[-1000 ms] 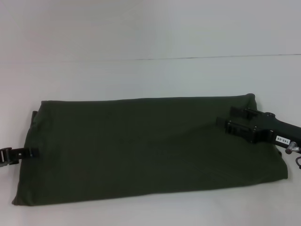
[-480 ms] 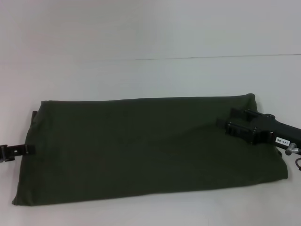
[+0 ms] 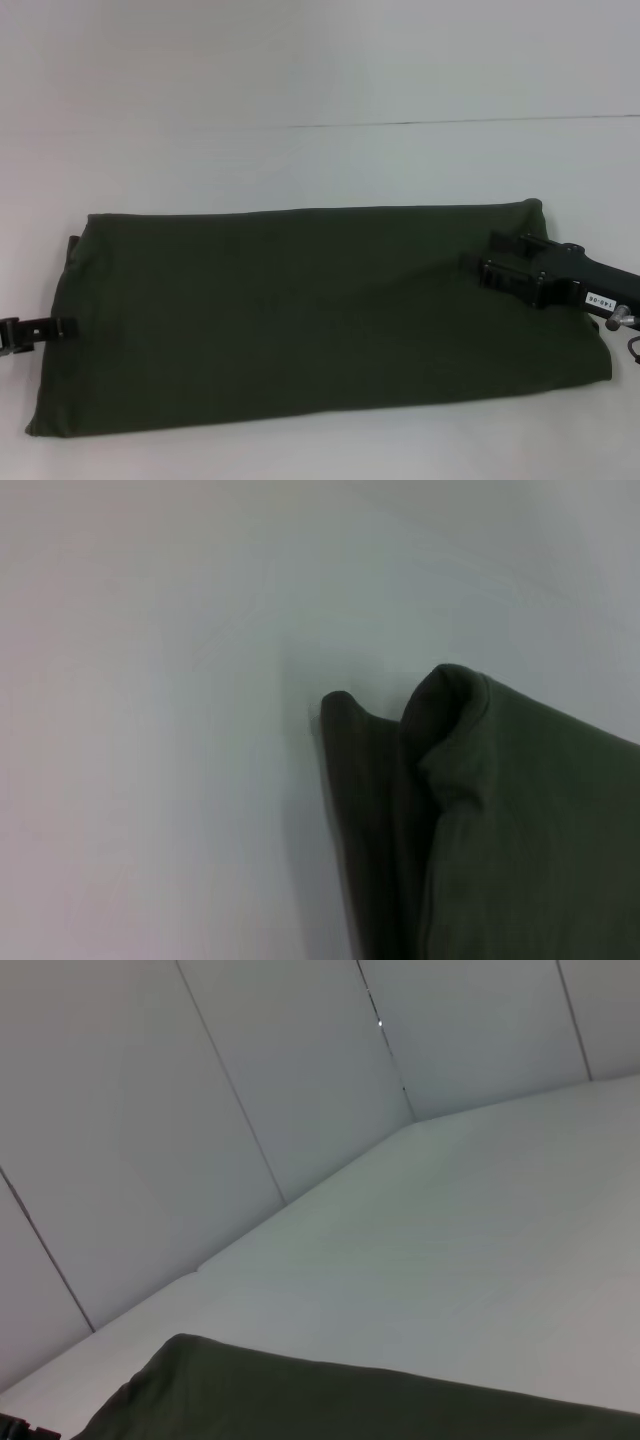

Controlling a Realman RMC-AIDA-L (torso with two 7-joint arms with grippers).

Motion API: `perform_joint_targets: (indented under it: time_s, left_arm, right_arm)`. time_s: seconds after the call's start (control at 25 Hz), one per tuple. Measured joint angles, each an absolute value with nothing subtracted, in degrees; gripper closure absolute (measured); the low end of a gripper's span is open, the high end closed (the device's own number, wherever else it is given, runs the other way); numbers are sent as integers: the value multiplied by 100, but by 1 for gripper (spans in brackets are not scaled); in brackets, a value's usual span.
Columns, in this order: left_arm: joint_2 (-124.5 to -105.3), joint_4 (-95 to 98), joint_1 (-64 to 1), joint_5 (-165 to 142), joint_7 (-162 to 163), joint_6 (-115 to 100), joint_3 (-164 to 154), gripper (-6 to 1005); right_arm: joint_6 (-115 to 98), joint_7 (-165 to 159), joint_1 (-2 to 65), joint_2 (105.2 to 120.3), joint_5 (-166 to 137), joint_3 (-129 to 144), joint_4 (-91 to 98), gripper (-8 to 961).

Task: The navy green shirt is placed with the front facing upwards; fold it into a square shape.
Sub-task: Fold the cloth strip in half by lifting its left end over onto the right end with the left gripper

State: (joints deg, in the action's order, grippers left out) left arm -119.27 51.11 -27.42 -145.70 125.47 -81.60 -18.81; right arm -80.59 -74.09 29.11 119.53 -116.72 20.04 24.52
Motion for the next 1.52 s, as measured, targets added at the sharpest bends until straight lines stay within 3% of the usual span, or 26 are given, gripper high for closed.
perform_joint_targets:
  time_s: [1.28, 1.52]
  left_arm:
    - [-11893, 4570, -3072, -14560, 12581, -8150, -2067, 190]
    - [-11909, 4570, -3070, -14559, 12586, -8121, -2186, 414]
  right_arm:
    - [-8090, -7376, 2830, 11953, -11672, 2004, 2452, 219]
    - [-8103, -7370, 2824, 11953, -11672, 2003, 2452, 227]
